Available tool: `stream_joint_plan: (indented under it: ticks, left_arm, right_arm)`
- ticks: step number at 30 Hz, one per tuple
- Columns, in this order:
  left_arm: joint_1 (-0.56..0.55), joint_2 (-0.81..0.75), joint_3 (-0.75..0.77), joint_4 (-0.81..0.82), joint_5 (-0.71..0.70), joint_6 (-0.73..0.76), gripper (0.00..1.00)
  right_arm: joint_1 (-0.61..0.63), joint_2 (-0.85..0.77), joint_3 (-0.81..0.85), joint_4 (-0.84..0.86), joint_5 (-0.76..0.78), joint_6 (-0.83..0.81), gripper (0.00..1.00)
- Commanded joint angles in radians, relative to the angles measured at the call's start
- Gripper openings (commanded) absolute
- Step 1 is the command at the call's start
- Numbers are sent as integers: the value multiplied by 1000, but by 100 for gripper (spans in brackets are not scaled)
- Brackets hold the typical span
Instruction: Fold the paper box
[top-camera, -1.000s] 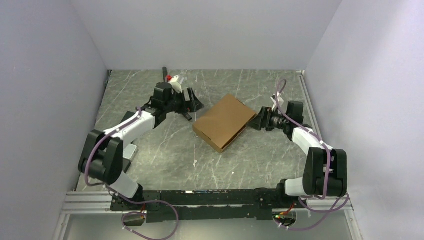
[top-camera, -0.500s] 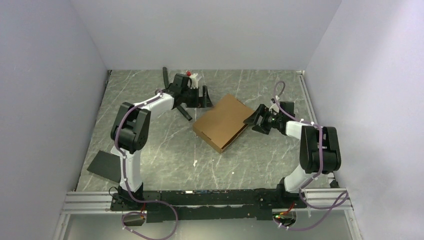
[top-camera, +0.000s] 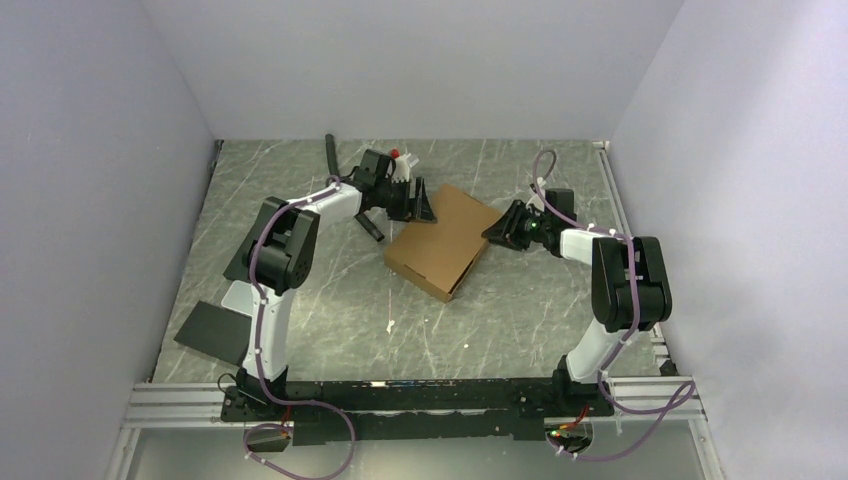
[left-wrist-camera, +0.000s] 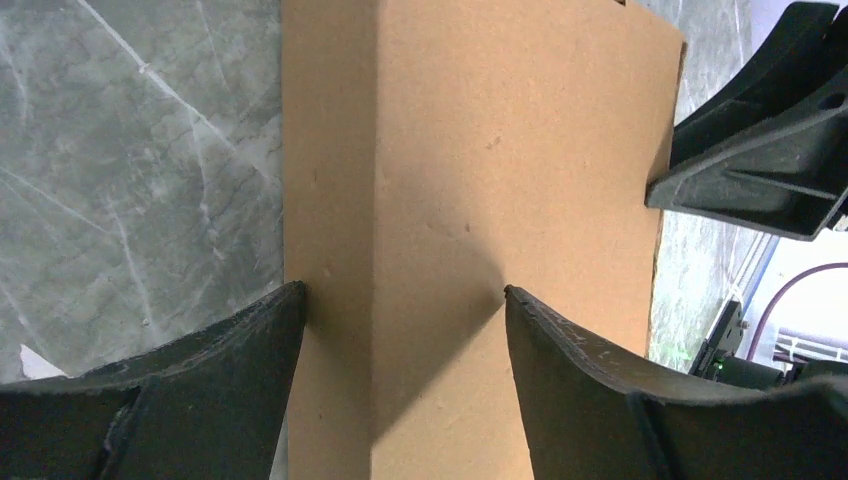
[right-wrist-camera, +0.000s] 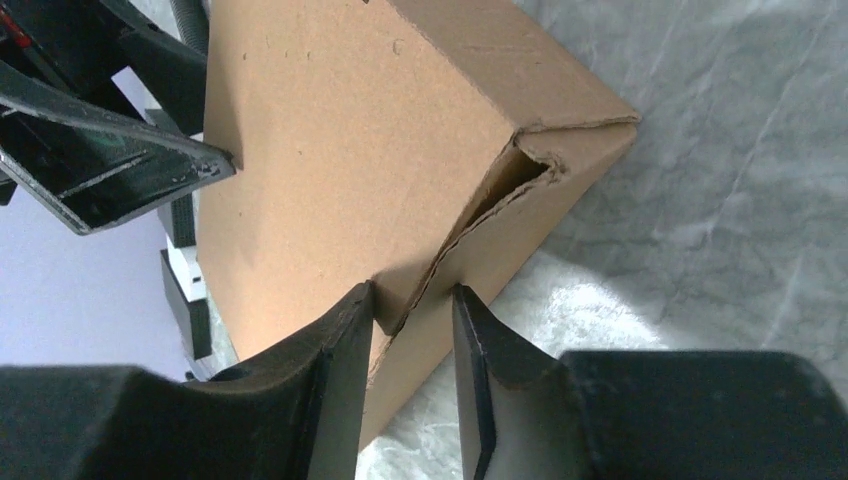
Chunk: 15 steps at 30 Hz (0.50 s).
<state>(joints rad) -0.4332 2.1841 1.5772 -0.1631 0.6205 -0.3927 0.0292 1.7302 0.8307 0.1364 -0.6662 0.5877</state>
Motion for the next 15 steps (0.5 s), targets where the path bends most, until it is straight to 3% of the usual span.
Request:
stream_joint_plan:
  ticks: [1,15]
  left_arm:
    - [-26,1,13,54,102,-29,75]
    - [-39,-92,26,131,131,-109,76]
  right_arm:
    - [5,-22,43,60,46,-68,33]
    - [34,-126,169,-18,36,-192,25]
